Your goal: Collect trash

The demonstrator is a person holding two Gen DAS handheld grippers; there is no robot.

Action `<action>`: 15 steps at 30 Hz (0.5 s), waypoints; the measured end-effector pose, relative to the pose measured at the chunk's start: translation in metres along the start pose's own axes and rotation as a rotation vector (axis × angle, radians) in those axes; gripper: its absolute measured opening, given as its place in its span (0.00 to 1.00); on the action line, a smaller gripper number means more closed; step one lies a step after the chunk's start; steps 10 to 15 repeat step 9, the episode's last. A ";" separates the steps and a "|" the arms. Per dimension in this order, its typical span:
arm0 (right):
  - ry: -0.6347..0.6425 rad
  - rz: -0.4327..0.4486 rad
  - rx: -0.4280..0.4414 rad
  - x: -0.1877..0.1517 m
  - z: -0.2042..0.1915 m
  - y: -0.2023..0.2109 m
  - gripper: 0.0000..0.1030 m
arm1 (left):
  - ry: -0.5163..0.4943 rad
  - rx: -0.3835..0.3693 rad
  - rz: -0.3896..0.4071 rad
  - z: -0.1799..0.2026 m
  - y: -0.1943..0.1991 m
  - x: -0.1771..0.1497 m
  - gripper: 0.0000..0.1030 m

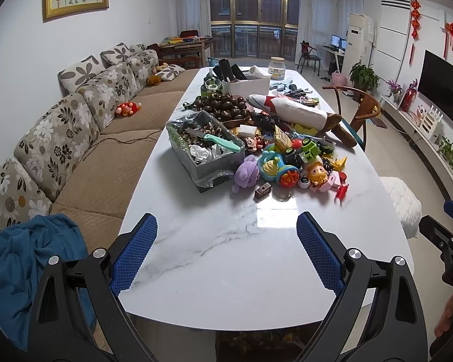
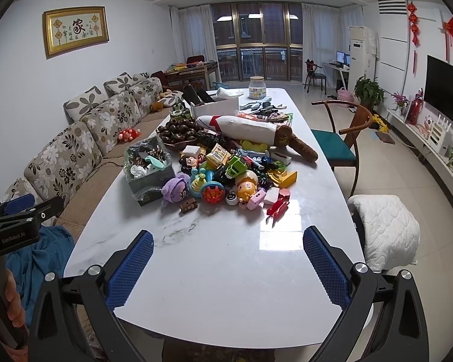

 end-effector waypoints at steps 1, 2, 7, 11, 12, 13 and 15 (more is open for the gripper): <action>0.000 0.001 -0.001 0.000 0.000 0.000 0.95 | -0.003 0.001 -0.001 0.000 0.000 0.000 0.89; -0.001 0.000 0.002 0.000 0.000 0.000 0.95 | -0.007 0.002 -0.001 0.001 0.000 -0.001 0.89; 0.000 -0.003 0.002 0.000 0.000 -0.001 0.95 | -0.006 -0.005 -0.003 -0.003 0.000 -0.002 0.89; 0.000 -0.004 0.000 -0.001 0.000 -0.001 0.95 | -0.009 -0.005 -0.005 -0.004 0.000 -0.002 0.89; 0.000 -0.004 0.000 -0.001 0.000 -0.001 0.95 | -0.009 -0.005 -0.005 -0.004 0.000 -0.002 0.89; 0.000 -0.004 0.000 -0.001 0.000 -0.001 0.95 | -0.009 -0.005 -0.005 -0.004 0.000 -0.002 0.89; 0.000 -0.004 0.000 -0.001 0.000 -0.001 0.95 | -0.009 -0.005 -0.005 -0.004 0.000 -0.002 0.89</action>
Point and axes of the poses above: each gripper's, at about its wrist camera, not at the fingertips, and y roughly against the way its jaws point, z to its right, x to its top, the point moved 8 cm from there along -y, roughly the way its jaws point, and after that the axes turned 12 degrees about -y, right-handed, at the moved point
